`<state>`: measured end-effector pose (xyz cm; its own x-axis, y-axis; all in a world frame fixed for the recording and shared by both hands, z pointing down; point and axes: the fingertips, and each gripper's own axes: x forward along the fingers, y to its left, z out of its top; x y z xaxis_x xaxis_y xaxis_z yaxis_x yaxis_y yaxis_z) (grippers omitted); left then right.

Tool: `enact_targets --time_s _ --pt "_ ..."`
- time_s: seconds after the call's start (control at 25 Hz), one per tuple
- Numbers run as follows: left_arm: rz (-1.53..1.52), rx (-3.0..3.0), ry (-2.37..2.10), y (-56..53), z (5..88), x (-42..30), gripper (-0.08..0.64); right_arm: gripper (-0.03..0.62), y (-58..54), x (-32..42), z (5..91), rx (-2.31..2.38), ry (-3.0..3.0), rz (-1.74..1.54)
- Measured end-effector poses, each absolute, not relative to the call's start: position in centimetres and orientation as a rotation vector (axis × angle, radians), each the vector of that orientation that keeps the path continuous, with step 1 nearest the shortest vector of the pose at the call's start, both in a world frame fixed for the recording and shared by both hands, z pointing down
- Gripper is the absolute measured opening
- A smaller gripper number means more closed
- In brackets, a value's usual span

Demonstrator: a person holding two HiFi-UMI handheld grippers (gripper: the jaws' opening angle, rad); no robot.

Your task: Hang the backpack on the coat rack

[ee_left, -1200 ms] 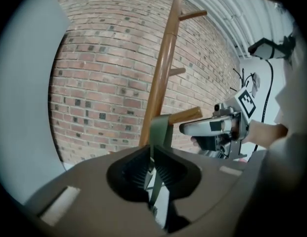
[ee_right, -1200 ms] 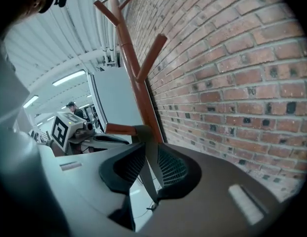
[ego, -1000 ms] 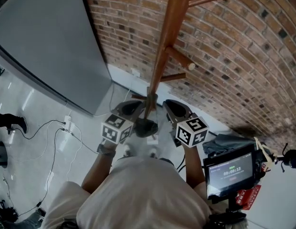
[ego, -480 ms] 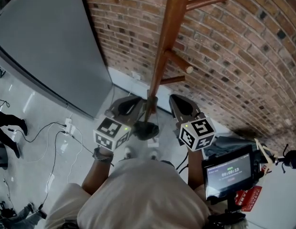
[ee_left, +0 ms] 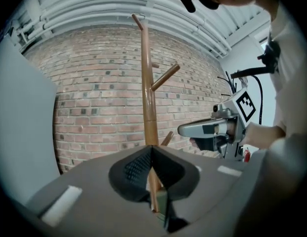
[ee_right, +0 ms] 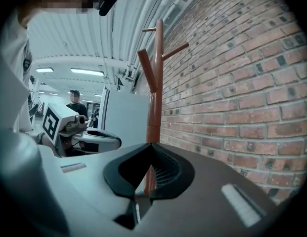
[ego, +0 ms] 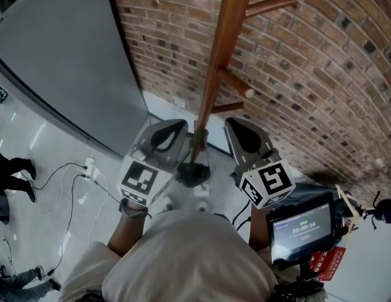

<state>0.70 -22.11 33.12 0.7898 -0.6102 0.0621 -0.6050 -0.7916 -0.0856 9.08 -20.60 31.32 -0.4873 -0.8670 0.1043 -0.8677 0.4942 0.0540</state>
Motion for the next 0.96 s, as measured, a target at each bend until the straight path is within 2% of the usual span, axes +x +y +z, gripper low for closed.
enact_targets --time_s 0.96 --pt "-0.165 -2.864 0.985 -22.0 32.7 0.7 -0.001 0.000 -20.6 8.8 31.9 1.495 -2.635 0.066"
